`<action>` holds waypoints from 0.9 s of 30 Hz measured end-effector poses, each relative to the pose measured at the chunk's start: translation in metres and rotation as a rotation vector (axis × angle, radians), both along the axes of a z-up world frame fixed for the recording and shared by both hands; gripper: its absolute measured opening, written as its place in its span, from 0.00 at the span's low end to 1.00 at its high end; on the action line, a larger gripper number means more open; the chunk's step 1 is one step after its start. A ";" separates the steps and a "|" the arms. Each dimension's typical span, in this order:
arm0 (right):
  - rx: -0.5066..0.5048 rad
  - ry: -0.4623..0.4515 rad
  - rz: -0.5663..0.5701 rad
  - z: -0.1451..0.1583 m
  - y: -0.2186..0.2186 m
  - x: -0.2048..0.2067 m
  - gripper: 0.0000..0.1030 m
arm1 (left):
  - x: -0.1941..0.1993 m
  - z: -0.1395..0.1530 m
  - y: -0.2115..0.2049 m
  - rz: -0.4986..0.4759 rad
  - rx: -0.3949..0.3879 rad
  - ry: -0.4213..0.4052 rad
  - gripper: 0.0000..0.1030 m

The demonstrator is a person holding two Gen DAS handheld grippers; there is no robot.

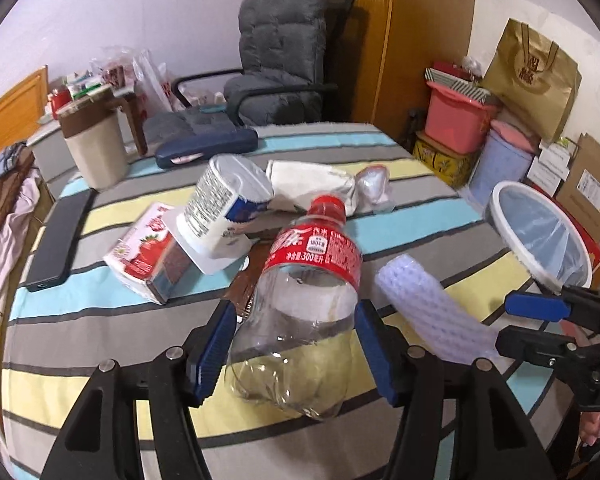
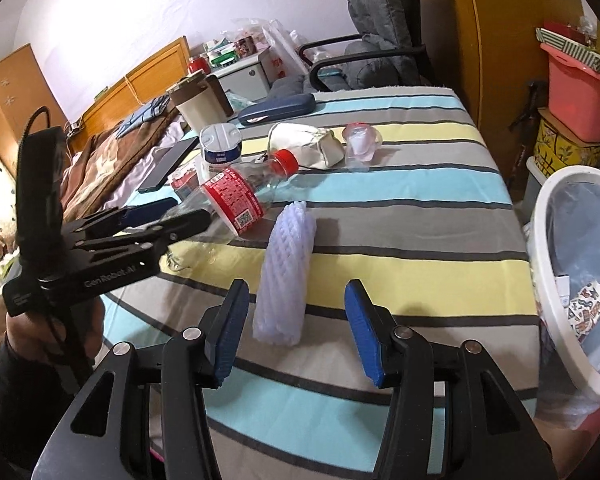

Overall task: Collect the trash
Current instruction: 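Grasp the clear Coca-Cola bottle with the left tool while the right tool grasps the white foam sleeve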

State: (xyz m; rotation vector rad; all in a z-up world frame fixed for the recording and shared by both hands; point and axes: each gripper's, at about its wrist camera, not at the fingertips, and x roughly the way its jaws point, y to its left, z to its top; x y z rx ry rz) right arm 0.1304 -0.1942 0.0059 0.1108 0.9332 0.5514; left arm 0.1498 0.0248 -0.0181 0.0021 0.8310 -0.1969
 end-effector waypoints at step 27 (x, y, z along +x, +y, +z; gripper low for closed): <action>0.014 0.043 -0.018 -0.011 -0.014 -0.002 0.26 | -0.026 -0.005 -0.012 0.057 -0.139 0.027 0.60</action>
